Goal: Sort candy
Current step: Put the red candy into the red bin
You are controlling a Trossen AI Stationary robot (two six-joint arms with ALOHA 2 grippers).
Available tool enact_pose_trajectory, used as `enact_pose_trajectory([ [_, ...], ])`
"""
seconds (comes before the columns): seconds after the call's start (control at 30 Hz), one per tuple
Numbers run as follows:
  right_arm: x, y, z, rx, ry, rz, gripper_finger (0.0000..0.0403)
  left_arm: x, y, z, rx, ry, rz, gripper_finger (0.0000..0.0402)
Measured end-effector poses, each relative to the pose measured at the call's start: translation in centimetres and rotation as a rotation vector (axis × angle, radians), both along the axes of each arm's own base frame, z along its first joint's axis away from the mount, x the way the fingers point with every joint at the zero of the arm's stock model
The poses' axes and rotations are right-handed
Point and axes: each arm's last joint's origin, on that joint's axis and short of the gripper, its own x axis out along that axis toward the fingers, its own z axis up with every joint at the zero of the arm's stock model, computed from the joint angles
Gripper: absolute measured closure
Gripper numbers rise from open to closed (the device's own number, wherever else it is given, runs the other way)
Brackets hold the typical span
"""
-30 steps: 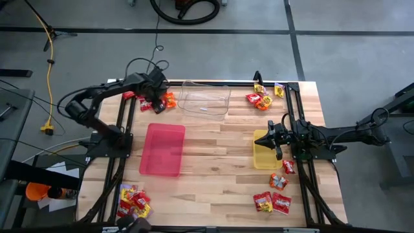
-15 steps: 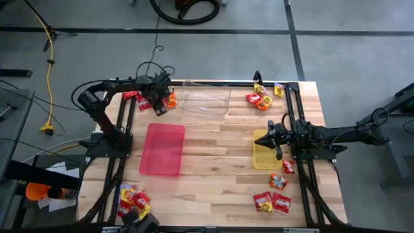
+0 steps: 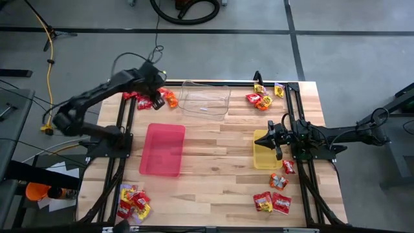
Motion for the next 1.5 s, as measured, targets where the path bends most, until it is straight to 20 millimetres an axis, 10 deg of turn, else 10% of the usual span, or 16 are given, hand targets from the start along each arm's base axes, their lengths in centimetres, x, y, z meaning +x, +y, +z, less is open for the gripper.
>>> enact_pose_trajectory([
  [0.23,0.0,0.0,0.0,0.0,0.0,-0.001,0.0402,-0.2,-6.9,3.5,-0.112,-0.195,-0.046,0.0401],
  [0.63,0.0,0.0,0.0,0.0,0.0,-0.003,0.0402,2.8,-17.8,1.9,-0.297,0.02,-0.321,0.0401],
  [1.0,0.0,0.0,0.0,0.0,0.0,-0.003,0.0402,3.8,-20.4,0.7,-0.309,0.102,-0.391,0.0384],
  [1.5,0.0,0.0,0.0,-0.001,0.0,-0.003,0.0402,3.4,-19.2,1.3,-0.314,0.073,-0.462,0.0216],
])
